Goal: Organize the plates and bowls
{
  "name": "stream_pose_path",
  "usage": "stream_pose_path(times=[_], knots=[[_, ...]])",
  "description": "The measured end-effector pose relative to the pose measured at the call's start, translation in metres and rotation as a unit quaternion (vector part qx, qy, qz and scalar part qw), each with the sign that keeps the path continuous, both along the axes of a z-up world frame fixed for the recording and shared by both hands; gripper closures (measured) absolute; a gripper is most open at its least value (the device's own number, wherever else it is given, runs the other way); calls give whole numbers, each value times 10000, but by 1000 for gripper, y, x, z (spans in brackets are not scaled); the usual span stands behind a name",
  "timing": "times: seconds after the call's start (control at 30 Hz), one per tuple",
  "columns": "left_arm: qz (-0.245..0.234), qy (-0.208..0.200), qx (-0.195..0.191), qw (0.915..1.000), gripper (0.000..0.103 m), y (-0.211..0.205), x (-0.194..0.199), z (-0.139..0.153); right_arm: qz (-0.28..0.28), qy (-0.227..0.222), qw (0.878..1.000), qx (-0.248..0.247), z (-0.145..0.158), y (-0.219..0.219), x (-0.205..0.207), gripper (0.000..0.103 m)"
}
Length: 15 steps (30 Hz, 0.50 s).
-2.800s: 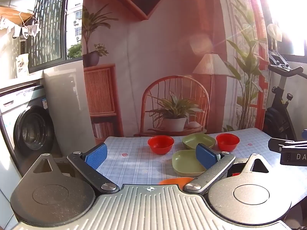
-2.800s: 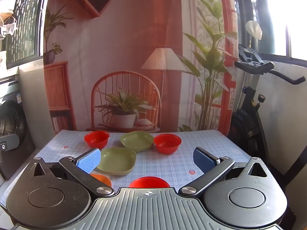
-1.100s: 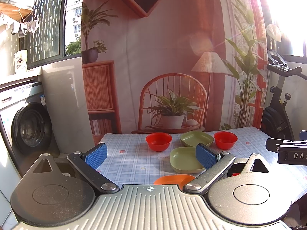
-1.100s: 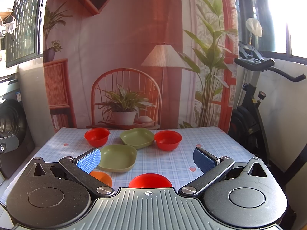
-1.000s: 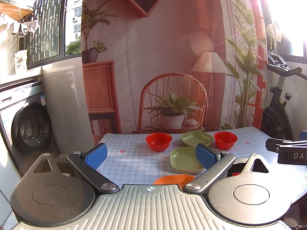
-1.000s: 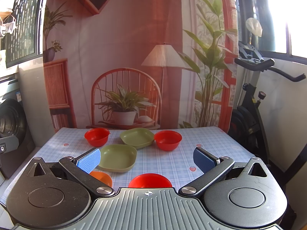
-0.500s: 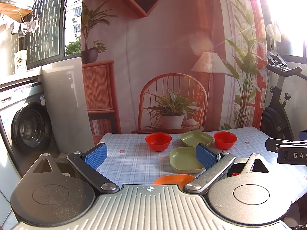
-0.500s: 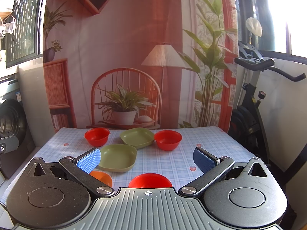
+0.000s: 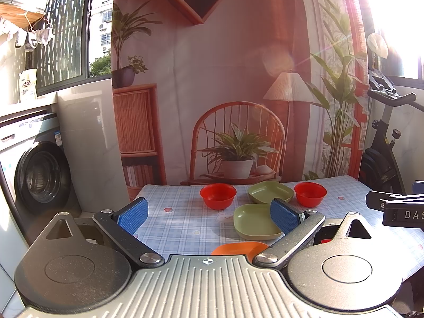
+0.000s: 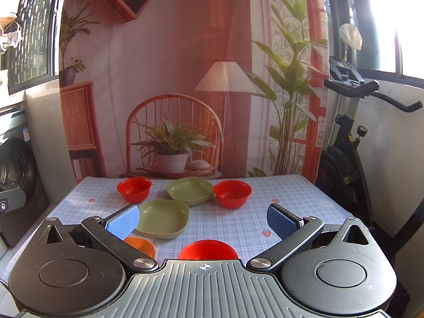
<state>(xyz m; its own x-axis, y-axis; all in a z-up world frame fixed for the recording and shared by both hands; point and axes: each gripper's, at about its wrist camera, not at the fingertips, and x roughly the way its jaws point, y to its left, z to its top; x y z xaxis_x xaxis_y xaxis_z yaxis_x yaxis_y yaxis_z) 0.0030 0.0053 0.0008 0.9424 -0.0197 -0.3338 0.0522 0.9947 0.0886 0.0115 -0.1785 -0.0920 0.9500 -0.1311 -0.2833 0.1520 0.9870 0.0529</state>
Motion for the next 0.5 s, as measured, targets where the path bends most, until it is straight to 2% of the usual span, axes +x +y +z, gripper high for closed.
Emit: stream_pose_path(times=[0.37, 0.5], knots=[[73, 140, -47, 9999, 3, 1, 6, 1, 62, -29, 10000, 47, 3, -2, 4, 0], [288, 174, -27, 9994, 3, 6, 19, 6, 292, -260, 9983, 440, 7, -15, 12, 0]])
